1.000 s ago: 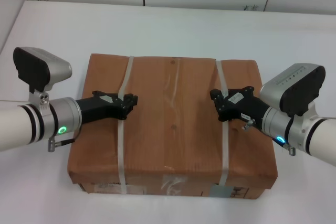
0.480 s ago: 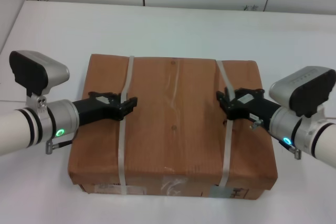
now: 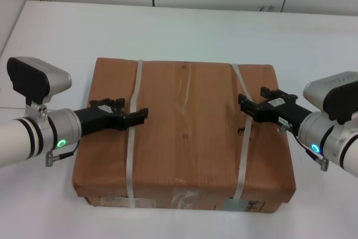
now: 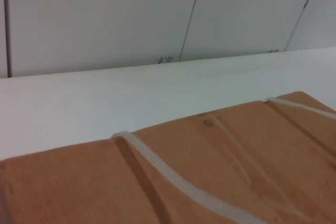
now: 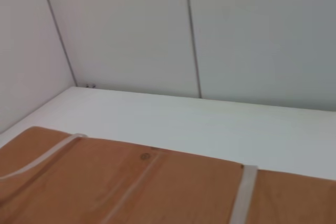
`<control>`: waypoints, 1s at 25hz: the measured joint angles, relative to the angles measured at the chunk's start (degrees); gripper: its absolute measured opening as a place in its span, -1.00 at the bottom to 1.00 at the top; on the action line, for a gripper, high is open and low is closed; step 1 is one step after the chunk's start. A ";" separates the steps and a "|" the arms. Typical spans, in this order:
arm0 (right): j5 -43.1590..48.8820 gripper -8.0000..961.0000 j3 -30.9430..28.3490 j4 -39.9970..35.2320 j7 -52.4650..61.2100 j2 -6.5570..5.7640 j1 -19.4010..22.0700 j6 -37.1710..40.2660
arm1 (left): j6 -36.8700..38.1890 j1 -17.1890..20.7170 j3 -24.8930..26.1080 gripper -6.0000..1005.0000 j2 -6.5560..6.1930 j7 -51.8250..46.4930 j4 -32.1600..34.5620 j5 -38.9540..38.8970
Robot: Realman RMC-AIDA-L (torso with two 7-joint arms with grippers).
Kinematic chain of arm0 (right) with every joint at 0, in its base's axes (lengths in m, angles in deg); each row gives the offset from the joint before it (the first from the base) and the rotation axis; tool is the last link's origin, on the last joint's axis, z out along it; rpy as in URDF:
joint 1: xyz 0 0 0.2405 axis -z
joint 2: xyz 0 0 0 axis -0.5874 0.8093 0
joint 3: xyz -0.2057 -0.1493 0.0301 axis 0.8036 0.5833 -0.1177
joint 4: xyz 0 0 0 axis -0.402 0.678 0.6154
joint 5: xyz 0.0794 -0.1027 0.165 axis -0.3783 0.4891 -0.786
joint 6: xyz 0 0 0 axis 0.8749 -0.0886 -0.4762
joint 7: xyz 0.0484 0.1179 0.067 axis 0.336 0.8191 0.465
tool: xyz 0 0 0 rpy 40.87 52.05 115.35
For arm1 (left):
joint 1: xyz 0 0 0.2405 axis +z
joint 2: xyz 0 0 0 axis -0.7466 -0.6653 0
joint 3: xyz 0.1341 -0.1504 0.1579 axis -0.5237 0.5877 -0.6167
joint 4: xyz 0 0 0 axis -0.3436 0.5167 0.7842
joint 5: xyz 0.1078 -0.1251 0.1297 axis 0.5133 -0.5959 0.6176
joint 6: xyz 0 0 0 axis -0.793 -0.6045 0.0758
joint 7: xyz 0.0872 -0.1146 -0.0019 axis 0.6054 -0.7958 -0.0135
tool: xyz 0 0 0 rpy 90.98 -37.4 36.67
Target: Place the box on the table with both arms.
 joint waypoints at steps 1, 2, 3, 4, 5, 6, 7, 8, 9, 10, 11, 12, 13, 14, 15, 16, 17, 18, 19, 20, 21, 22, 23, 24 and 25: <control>-0.21 0.15 -0.06 -0.01 -0.02 0.00 0.22 0.16 | 0.00 0.02 0.03 0.26 0.00 -0.02 0.04 -0.12; -0.36 0.23 -0.33 -0.02 -0.02 0.00 0.40 0.33 | 0.04 0.10 0.05 0.35 -0.01 0.05 0.07 -0.41; -0.39 0.31 -0.64 -0.03 -0.05 0.00 0.60 0.64 | 0.18 0.24 0.10 0.45 -0.06 0.11 0.11 -0.79; -0.39 0.40 -0.98 -0.10 -0.09 0.00 0.90 1.21 | 0.51 0.46 0.14 0.48 -0.14 0.22 0.25 -1.29; -0.40 0.48 -1.23 -0.24 -0.15 0.00 1.32 2.21 | 1.11 0.77 0.16 0.50 -0.25 0.32 0.55 -1.80; -0.40 0.56 -1.34 -0.46 -0.17 0.00 1.70 3.46 | 1.90 1.29 0.23 0.53 -0.35 0.36 1.19 -2.16; -0.42 0.64 -1.38 -1.43 -0.09 0.00 2.90 7.90 | 3.06 2.02 0.41 0.56 -0.46 0.37 2.15 -2.51; -0.42 0.65 -1.38 -1.43 -0.09 0.00 2.90 7.90 | 4.96 3.06 0.80 0.59 -0.59 0.41 3.53 -2.71; -0.42 0.66 -1.38 -1.96 -0.01 0.01 3.51 10.27 | 6.86 4.26 1.33 0.59 -0.74 0.50 5.07 -2.84; -0.43 0.67 -1.41 -2.68 0.02 0.00 4.22 13.70 | 9.06 5.39 1.87 0.59 -0.88 0.67 6.48 -2.88; -0.38 0.69 -1.42 -3.52 0.02 0.01 4.85 17.49 | 12.29 6.86 2.72 0.59 -1.10 1.34 8.38 -2.90; -0.27 0.70 -1.32 -4.78 -0.04 0.00 5.58 21.85 | 15.41 8.16 3.53 0.58 -1.29 2.24 9.74 -2.90; 0.61 0.71 -0.46 -7.45 -0.22 -0.12 6.20 29.40 | 18.08 9.03 4.26 0.58 -1.47 3.26 10.53 -2.91; 0.61 0.72 -0.46 -7.45 -0.22 -0.12 6.20 29.40 | 22.80 10.01 5.20 0.58 -1.84 5.14 11.11 -2.90; 1.50 0.73 0.49 -9.31 -0.26 -0.24 6.19 33.92 | 26.36 10.76 5.92 0.58 -2.21 6.54 11.42 -2.90; 2.94 0.73 1.66 -11.23 -0.23 -0.38 5.86 37.78 | 30.86 11.27 6.34 0.58 -2.81 8.26 11.42 -2.78; 4.29 0.73 2.76 -12.99 -0.13 -0.44 5.43 40.99 | 35.84 11.68 6.50 0.58 -3.70 10.01 11.38 -2.60; 5.95 0.73 4.12 -14.92 0.09 -0.48 4.77 44.49 | 38.92 11.82 6.50 0.58 -4.31 10.97 11.31 -2.47; 7.43 0.73 5.53 -16.56 0.51 -0.51 4.15 47.01 | 42.64 11.96 6.20 0.58 -5.14 11.77 11.11 -2.14; 8.92 0.73 7.16 -18.14 1.30 -0.53 3.34 49.77 | 46.42 11.98 5.80 0.57 -5.99 12.26 10.98 -1.56; 10.15 0.73 9.05 -19.54 2.60 -0.56 2.46 52.42 | 48.56 11.94 5.56 0.57 -6.51 12.34 10.93 -0.93; 11.04 0.73 10.99 -20.87 4.08 -0.56 1.72 54.88 | 50.69 11.79 5.32 0.57 -7.06 12.37 10.91 0.15; 11.57 0.73 13.10 -22.24 5.73 -0.57 0.89 57.20 | 52.78 11.50 5.16 0.57 -7.56 12.26 10.93 1.58; 11.67 0.73 15.08 -23.32 6.89 -0.58 0.28 59.10 | 53.74 11.17 5.12 0.57 -7.73 12.09 10.98 2.92; 11.72 0.73 17.14 -24.34 7.96 -0.58 -0.32 61.27 | 54.30 10.92 5.11 0.57 -7.83 11.94 11.05 3.90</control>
